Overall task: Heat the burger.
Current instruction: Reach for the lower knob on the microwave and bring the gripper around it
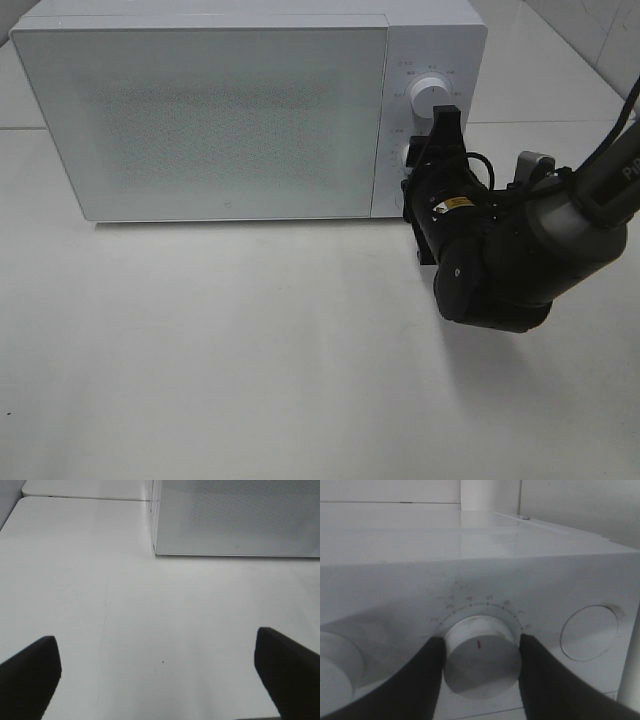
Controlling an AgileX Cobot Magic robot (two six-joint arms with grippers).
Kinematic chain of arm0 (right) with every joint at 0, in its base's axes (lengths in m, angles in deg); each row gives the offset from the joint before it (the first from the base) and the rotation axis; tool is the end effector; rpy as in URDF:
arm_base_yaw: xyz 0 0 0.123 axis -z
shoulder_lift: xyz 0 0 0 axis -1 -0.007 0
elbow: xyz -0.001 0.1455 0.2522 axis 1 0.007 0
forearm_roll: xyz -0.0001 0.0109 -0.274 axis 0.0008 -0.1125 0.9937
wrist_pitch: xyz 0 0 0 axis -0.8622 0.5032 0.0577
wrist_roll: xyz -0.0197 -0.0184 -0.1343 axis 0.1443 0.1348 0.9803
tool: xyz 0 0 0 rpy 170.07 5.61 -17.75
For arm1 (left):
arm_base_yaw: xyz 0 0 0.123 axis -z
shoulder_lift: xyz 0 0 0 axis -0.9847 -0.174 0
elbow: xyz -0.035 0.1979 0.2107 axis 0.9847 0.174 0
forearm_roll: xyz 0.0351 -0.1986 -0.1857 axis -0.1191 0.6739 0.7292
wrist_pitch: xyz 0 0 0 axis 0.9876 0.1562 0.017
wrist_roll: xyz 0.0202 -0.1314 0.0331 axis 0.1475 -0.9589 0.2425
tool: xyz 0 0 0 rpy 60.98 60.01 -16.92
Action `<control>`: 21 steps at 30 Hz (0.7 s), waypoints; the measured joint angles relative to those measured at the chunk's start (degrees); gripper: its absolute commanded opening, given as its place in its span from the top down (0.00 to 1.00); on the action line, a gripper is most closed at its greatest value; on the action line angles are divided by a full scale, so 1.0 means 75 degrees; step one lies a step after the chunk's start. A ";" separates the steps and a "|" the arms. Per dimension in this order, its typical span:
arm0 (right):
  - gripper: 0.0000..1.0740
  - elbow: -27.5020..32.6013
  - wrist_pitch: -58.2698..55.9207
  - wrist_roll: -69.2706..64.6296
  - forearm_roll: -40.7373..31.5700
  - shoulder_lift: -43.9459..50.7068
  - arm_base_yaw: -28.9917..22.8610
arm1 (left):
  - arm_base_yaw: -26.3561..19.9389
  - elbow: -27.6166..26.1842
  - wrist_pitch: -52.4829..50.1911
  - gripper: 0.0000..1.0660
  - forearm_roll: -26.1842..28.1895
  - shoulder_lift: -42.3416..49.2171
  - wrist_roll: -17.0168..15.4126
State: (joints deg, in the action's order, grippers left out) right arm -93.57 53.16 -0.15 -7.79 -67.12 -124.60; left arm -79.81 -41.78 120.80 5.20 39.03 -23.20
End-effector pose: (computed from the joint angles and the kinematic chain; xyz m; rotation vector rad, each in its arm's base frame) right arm 0.3725 0.1631 0.0943 1.2712 1.2548 1.1580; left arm 0.0497 -0.0080 0.2697 0.0510 2.0216 -0.0521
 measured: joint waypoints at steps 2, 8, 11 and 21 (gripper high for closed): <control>0.97 0.0000 0.0000 -0.0298 -0.0023 0.0000 0.0000 | 0.0000 0.0000 0.0000 0.08 0.0000 0.0000 0.0000; 0.97 -0.0015 0.0000 -0.1039 -0.0115 0.0000 -0.0023 | 0.0000 0.0000 0.0000 0.08 0.0000 0.0000 0.0000; 0.96 -0.0023 -0.0008 -0.1154 -0.0160 0.0000 -0.0031 | 0.0000 0.0000 0.0000 0.08 0.0000 0.0000 0.0000; 0.93 -0.0023 -0.0008 -0.1245 -0.0168 0.0000 -0.0038 | 0.0000 0.0000 0.0000 0.08 0.0000 0.0000 0.0008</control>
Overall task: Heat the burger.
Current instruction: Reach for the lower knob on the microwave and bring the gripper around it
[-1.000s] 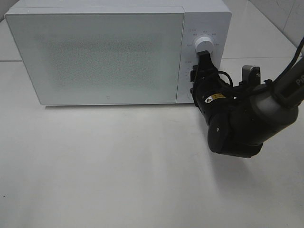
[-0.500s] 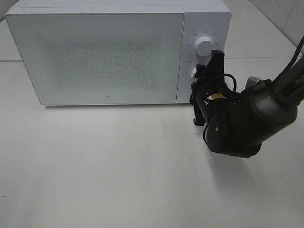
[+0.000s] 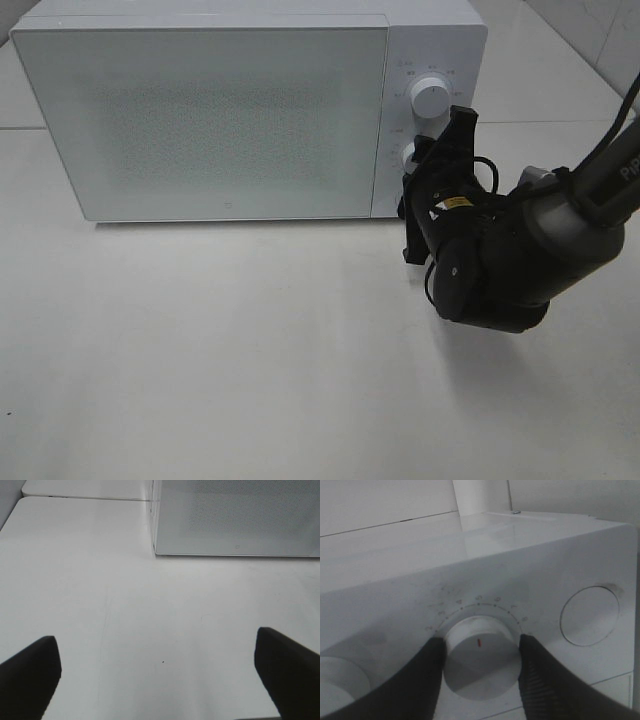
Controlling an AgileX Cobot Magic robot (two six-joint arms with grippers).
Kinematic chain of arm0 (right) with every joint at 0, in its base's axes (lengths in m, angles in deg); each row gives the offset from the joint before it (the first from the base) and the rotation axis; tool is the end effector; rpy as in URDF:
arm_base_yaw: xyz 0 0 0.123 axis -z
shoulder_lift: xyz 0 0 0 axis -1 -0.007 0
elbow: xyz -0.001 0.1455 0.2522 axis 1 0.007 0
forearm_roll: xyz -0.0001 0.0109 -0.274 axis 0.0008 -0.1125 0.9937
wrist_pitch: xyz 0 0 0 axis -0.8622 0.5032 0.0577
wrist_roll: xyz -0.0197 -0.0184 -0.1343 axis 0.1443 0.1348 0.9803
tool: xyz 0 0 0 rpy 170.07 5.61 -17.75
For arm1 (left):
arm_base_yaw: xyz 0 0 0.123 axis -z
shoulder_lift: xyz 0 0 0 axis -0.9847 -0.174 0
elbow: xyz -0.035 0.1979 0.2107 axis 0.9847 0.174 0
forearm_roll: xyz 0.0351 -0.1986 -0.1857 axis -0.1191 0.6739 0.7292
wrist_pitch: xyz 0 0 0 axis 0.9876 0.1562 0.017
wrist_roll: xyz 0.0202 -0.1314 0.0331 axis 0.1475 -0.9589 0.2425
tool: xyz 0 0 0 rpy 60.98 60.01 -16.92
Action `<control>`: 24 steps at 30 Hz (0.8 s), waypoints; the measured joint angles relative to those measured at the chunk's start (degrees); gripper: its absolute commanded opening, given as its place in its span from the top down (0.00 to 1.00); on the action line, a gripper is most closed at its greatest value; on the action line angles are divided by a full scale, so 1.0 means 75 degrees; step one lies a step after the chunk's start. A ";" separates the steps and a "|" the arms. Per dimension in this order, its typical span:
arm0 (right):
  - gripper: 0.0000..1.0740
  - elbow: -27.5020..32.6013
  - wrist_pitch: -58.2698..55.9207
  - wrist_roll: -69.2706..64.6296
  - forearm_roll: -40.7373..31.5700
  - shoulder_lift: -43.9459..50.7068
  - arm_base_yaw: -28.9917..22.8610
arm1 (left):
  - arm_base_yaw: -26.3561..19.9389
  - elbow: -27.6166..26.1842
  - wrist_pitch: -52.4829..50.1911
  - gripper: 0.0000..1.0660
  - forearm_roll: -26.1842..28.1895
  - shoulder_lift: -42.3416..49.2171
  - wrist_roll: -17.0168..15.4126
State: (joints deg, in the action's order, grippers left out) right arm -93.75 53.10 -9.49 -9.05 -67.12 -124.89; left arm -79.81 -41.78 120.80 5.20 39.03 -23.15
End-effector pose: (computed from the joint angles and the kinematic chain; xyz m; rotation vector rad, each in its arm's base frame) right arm 0.3722 0.1627 0.0943 1.4085 1.1531 1.2666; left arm 0.0497 -0.0080 0.2697 0.0519 2.0216 -0.0516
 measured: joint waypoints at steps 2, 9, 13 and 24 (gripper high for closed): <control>0.92 0.0000 0.0000 0.0000 0.0000 0.0000 0.0000 | 0.0000 0.0000 0.0000 0.08 0.0000 0.0000 0.0000; 0.82 0.0000 0.0000 0.0160 -0.0031 0.0000 0.0000 | 0.0000 0.0000 0.0000 0.08 0.0000 0.0000 0.0000; 0.75 -0.0015 0.0000 0.0290 -0.0107 0.0000 -0.0015 | 0.0000 0.0000 0.0000 0.08 0.0000 0.0000 0.0000; 0.25 0.0076 -0.0008 0.0802 -0.0504 0.0000 -0.0038 | 0.0000 0.0000 0.0000 0.08 0.0000 0.0000 0.0008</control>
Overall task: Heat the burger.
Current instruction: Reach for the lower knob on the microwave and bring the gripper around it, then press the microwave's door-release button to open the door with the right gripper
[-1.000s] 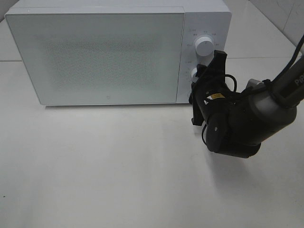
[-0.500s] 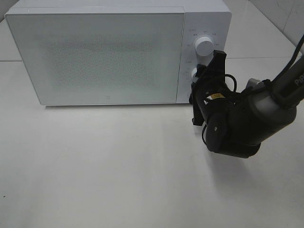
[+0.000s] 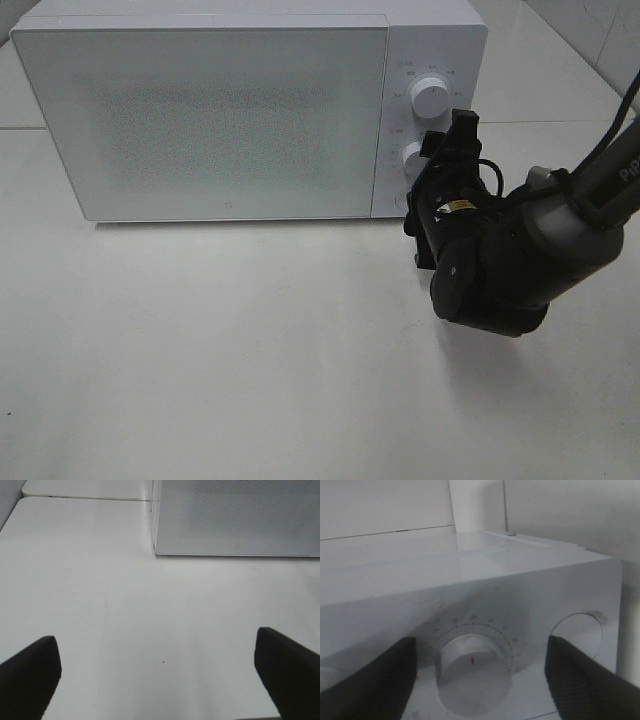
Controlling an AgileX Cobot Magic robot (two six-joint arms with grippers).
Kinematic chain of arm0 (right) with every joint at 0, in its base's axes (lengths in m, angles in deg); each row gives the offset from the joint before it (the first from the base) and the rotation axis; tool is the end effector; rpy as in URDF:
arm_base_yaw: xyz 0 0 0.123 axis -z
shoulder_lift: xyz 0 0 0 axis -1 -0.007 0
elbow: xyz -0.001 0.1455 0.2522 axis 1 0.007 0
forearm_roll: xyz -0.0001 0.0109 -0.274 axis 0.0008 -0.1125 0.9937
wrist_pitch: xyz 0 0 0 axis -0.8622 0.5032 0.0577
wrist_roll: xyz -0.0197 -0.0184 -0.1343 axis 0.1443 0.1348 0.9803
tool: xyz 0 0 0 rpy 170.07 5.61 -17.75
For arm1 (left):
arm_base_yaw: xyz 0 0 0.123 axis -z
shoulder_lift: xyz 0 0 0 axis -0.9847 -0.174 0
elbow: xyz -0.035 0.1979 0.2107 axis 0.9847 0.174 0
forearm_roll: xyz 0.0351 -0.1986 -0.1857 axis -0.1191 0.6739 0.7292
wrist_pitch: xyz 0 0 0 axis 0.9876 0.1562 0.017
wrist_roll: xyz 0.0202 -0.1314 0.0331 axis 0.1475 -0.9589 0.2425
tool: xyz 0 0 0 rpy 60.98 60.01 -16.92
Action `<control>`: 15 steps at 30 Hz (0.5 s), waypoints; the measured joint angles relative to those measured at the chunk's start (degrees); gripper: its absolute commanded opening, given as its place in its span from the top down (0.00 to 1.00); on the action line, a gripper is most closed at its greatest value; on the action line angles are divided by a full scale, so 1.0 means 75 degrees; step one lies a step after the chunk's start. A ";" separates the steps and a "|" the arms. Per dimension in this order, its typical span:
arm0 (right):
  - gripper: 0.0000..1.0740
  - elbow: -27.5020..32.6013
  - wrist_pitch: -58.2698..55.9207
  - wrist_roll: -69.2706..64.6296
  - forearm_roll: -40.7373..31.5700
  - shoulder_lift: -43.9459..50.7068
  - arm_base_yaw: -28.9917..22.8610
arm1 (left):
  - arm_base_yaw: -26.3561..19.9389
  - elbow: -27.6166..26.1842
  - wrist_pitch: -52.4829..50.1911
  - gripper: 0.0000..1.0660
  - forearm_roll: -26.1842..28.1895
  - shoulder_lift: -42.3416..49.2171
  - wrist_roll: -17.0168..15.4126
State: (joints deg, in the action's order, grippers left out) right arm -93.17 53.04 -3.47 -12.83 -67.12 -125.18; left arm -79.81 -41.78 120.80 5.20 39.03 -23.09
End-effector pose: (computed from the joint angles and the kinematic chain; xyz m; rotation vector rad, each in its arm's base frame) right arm 0.3686 0.1548 0.0900 1.3816 1.1758 1.1498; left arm 0.0497 -0.0080 0.2697 0.0530 2.0216 -0.0509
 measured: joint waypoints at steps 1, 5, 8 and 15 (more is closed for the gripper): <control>0.25 0.0000 0.0000 0.0000 0.0000 0.0000 0.0000 | 0.0000 0.0000 0.0000 0.08 0.0000 0.0000 0.0000; 0.27 0.0321 0.0000 0.0092 0.0367 0.0023 0.0000 | 0.0000 0.0000 0.0000 0.08 0.0000 0.0000 0.0000; 0.29 0.0596 0.0000 0.0290 0.0795 0.0199 0.0000 | 0.0000 0.0000 0.0000 0.08 0.0000 0.0000 0.0000; 0.29 0.1360 0.0000 0.0779 0.1398 0.0848 0.0000 | 0.0000 0.0000 0.0000 0.08 0.0000 0.0000 0.0000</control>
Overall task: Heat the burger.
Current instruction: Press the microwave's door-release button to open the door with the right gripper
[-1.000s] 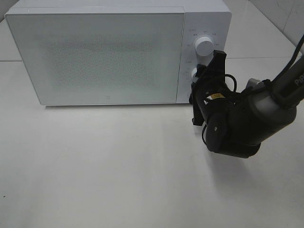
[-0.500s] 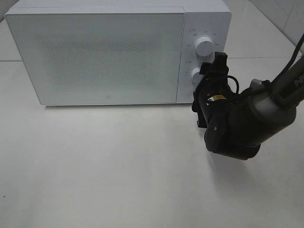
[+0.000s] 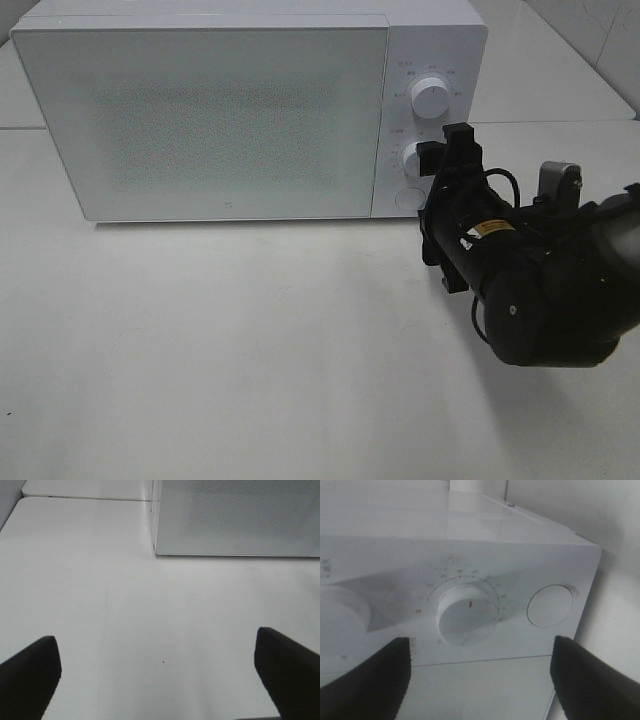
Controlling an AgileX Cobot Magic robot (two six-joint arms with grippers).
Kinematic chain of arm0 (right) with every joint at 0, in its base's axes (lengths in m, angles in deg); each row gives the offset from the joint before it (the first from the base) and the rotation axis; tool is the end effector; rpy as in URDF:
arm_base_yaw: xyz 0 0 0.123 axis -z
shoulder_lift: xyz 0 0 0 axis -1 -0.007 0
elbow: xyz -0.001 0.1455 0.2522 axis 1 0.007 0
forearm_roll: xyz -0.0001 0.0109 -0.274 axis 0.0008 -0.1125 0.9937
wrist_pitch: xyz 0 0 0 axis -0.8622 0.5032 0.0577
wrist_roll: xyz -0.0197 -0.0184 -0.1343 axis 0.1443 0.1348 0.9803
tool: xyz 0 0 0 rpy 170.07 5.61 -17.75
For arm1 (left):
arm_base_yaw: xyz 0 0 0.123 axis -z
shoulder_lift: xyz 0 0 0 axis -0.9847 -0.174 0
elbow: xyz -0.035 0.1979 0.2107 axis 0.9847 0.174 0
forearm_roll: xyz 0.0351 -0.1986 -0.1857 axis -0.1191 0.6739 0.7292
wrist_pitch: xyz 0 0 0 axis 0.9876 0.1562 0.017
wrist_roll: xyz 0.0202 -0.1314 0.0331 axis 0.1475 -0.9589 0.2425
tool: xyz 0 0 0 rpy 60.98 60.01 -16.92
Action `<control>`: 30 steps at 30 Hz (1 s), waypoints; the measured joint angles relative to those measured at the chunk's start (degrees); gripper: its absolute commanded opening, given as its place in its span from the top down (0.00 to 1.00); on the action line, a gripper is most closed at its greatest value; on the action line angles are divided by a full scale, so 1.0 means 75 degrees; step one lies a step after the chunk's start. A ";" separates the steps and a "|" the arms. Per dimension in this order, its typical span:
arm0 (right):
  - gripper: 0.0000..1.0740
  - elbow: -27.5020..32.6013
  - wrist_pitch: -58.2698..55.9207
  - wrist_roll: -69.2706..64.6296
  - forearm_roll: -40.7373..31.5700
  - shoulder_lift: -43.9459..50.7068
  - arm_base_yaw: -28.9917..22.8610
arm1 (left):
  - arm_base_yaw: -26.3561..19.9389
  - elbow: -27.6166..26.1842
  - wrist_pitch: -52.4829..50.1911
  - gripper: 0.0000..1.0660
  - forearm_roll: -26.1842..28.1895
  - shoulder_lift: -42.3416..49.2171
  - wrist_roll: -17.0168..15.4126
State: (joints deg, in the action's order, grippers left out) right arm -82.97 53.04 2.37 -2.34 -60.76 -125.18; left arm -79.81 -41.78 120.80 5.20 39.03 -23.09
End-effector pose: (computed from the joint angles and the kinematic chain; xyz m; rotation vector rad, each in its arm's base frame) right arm 0.3327 0.1517 0.0983 1.1663 1.4134 1.1238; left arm 0.0497 -0.0080 0.2697 0.0530 2.0216 -0.0509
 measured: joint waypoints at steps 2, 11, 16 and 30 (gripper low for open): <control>0.29 0.0199 -0.0008 0.0237 0.0229 0.0252 0.0000 | 0.0000 0.0000 0.0000 0.08 0.0000 0.0000 0.0000; 0.29 0.0657 -0.2529 0.3002 0.1176 0.1642 0.0000 | 0.0000 0.0000 0.0000 0.08 0.0000 0.0000 0.0000; 0.29 0.0657 -0.4561 0.5485 0.1261 0.2269 0.0000 | 0.0000 0.0000 0.0000 0.08 0.0000 0.0000 0.0000; 0.29 -0.0558 -1.0917 1.0611 0.1467 0.2949 0.1199 | 0.0000 0.0000 0.0000 0.08 0.0000 0.0000 0.0000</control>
State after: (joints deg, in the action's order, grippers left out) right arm -87.16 -28.83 81.95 8.66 -38.64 -116.18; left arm -79.81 -41.78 120.80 5.20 39.03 -23.09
